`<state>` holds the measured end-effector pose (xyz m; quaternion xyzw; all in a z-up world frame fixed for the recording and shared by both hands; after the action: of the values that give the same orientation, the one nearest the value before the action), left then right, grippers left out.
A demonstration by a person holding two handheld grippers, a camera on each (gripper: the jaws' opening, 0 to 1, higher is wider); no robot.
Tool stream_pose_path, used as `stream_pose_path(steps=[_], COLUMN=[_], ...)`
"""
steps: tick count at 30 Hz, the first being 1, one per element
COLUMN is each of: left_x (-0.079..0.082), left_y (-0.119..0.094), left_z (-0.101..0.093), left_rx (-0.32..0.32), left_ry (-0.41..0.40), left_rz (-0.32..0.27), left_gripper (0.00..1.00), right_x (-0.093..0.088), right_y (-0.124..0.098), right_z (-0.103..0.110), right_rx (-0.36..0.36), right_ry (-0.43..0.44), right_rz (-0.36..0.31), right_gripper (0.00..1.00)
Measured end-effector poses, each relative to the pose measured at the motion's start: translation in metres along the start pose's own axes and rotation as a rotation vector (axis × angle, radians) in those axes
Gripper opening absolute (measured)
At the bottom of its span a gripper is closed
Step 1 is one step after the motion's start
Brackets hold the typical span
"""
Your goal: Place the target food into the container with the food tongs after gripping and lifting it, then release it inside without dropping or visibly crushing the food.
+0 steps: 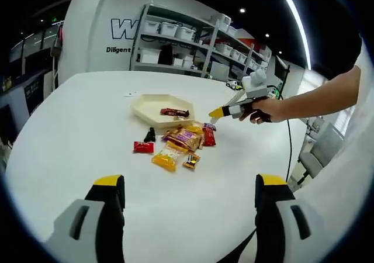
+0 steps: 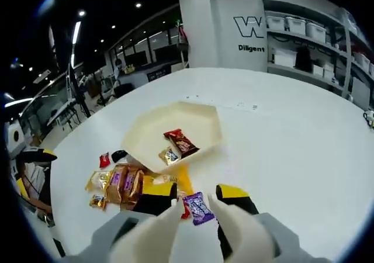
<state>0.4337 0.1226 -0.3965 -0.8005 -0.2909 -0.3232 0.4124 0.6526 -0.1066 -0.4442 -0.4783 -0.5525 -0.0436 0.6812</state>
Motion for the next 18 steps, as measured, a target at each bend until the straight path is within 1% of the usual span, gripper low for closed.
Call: stream_pose_path(steps=[3,4,6,9,12,15,18], left_x=[-0.002,-0.001,-0.002,-0.002,-0.003,-0.004,-0.004], left_y=[0.0,0.0,0.0,-0.002,-0.003,-0.003,-0.005], left_z=[-0.001,-0.002,-0.002,-0.003,-0.003,-0.002,-0.002], left_rx=[0.008,0.009,0.009,0.011,0.013,0.016,0.02], left_ry=[0.011,0.019,0.02,0.029,0.029,0.023,0.022], left_rz=[0.01,0.007,0.008,0.009,0.016,0.018,0.012], left_gripper=[0.93,0.93,0.93,0.93,0.93,0.93,0.93], right_x=[-0.001,-0.003,-0.005,-0.007,-0.01,-0.012,-0.013], right_y=[0.001,0.002,0.004,0.007,0.007,0.008,0.01], right_z=[0.003,0.003,0.005,0.006,0.007,0.008,0.007], right_rx=[0.006,0.006,0.018,0.018,0.009,0.014,0.018], right_ry=[0.001,-0.01,0.002,-0.004,-0.028,-0.041,-0.031], right_rz=[0.0,0.01,0.012,0.018,0.022,0.03,0.036], right_gripper=[0.21,0.21,0.21,0.22,0.22,0.22,0.22])
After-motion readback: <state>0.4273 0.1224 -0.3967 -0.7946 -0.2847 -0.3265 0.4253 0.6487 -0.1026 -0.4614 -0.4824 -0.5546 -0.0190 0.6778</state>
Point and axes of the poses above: the point that each gripper's makers call its tool centre point, and the gripper's own axes: y roughly forward along the fingers, z roughly to its left, x roughly out of its top, the point moved 3 cm from there along -y, roughly backward along the fingers, and after that the axes turned 14 degrees about -y, right-handed, at the moved point
